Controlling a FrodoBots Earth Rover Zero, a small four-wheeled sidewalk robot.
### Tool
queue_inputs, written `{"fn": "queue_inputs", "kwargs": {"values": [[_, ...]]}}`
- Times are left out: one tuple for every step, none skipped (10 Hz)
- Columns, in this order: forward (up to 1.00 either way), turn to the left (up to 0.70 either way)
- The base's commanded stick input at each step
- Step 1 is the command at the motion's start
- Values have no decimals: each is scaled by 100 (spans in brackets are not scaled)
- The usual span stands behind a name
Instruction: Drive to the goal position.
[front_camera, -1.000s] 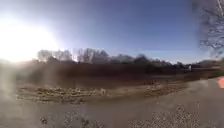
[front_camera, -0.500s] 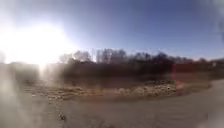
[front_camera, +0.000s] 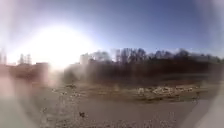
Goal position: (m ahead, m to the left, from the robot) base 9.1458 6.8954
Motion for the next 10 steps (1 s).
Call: {"fn": "queue_inputs", "kwargs": {"values": [[0, 70], [0, 70], [0, 70], [0, 70], [0, 70], [70, 35], [70, 35], [70, 35], [70, 35], [70, 35]]}}
